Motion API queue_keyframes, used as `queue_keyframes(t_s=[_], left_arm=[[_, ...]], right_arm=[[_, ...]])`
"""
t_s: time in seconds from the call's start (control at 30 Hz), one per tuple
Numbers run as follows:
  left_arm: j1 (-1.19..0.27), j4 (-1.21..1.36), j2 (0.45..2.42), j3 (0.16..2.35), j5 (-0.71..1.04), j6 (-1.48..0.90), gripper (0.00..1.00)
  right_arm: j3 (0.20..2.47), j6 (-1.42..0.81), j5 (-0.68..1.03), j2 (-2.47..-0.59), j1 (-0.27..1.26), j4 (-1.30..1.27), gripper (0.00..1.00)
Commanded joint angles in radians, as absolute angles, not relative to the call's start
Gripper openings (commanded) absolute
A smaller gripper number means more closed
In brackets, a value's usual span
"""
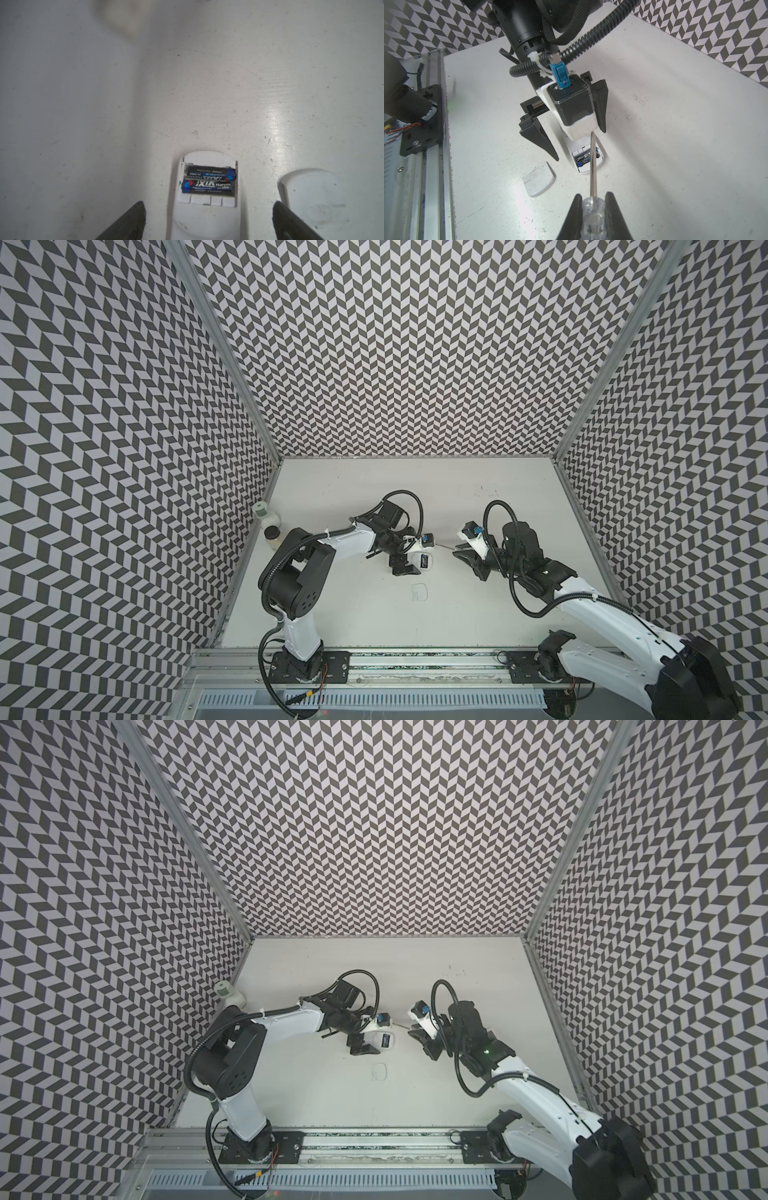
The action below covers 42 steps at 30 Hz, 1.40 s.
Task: Unload the batteries from the remote control
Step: 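Grasp the white remote with the left gripper and lift it, then insert the screwdriver tip beside the batteries with the right gripper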
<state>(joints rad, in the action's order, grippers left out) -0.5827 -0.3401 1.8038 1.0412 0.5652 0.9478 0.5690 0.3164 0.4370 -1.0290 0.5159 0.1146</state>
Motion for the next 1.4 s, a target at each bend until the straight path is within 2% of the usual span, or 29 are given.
queue_keyframes(t_s=[0.0, 0.1, 0.37, 0.6, 0.83, 0.93, 1.2, 1.3, 1.37], left_arm=[[-0.599, -0.32, 1.822, 1.041, 0.547, 0.982, 0.91], [-0.605, -0.321, 1.839, 1.054, 0.529, 0.968, 0.85], [-0.623, -0.337, 1.853, 1.028, 0.439, 0.995, 0.78], [-0.64, -0.37, 1.835, 1.032, 0.414, 0.981, 0.54], [-0.64, -0.385, 1.744, 0.959, 0.363, 0.968, 0.51], [-0.635, -0.408, 1.704, 0.927, 0.332, 0.927, 0.47], [-0.603, -0.359, 1.585, 0.79, 0.336, 0.917, 0.5], [-0.594, -0.328, 1.558, 0.751, 0.361, 0.92, 0.56], [-0.594, -0.328, 1.552, 0.747, 0.362, 0.917, 0.64]], right_arm=[[0.556, 0.344, 0.42, -1.008, 0.529, 0.088, 0.0], [0.54, 0.341, 0.417, -0.998, 0.539, 0.065, 0.0], [0.512, 0.34, 0.394, -0.963, 0.548, 0.051, 0.0], [0.527, 0.357, 0.392, -0.976, 0.561, 0.065, 0.0], [0.532, 0.357, 0.412, -1.004, 0.589, 0.068, 0.0], [0.545, 0.365, 0.424, -1.033, 0.602, 0.082, 0.0], [0.613, 0.418, 0.511, -1.175, 0.665, 0.103, 0.0], [0.636, 0.437, 0.516, -1.233, 0.689, 0.108, 0.0], [0.662, 0.443, 0.531, -1.272, 0.694, 0.127, 0.0]])
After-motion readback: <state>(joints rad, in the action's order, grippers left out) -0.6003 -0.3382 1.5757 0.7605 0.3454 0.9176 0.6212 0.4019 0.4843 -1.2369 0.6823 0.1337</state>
